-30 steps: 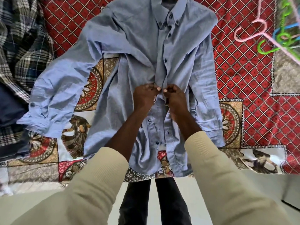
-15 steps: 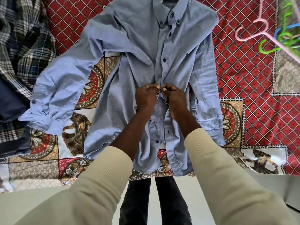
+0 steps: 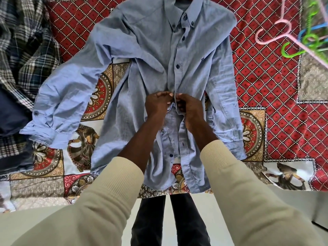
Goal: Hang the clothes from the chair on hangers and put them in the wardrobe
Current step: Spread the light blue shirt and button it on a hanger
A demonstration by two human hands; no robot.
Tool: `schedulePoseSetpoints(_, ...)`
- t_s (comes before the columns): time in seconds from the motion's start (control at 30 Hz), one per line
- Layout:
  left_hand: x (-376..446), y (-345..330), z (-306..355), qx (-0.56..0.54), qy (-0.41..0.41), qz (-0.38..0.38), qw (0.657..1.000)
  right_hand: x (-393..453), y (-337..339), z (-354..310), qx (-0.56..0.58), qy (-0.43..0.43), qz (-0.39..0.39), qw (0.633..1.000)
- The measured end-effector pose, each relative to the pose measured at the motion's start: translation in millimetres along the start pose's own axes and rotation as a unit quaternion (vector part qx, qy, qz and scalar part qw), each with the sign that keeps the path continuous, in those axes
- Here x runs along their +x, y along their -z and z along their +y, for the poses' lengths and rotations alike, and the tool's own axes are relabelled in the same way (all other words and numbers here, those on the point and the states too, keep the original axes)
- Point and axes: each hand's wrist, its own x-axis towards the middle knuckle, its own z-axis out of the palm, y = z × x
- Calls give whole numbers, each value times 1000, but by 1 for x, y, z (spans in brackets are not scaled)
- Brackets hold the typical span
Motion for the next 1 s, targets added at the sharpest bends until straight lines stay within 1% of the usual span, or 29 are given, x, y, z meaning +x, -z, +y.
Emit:
schedulePoseSetpoints(0.07,-1,0,4,-9,11,-9,1000,0,-2,1,-23,16,10,1000)
schedulePoseSetpoints(0.2,-6,1,11,-22,18,-23,999,2,-4,3,-32,31,12,999)
schedulePoseSetpoints(0.37,-7,3,12,-15,19,-38,999,3,-8,10,-121,110,25,986)
schedulePoseSetpoints(0.47,-4,4,10,-1,5,-80,997,3,-10,13,-164,159,43,973)
schedulePoseSetpoints(0.5,-4,4,10,-3,8,-79,997,2,-10,13,-177,173,47,968)
schedulePoseSetpoints(0.57,-1,5,11,-7,15,-54,998,0,-9,13,-193,194,44,961)
schedulePoseSetpoints(0.63,-4,6,12,-8,20,-42,999,1,-6,11,-201,188,22,961)
schedulePoseSetpoints(0.73,-6,7,11,-9,12,-49,999,6,-2,7,-221,169,-9,960)
schedulePoseSetpoints(0.9,-4,5,6,14,-14,-39,999,11,-1,6,-285,199,-6,938)
schedulePoseSetpoints(1.0,-1,5,4,9,-8,-27,1000,10,1,4,-247,175,-46,952)
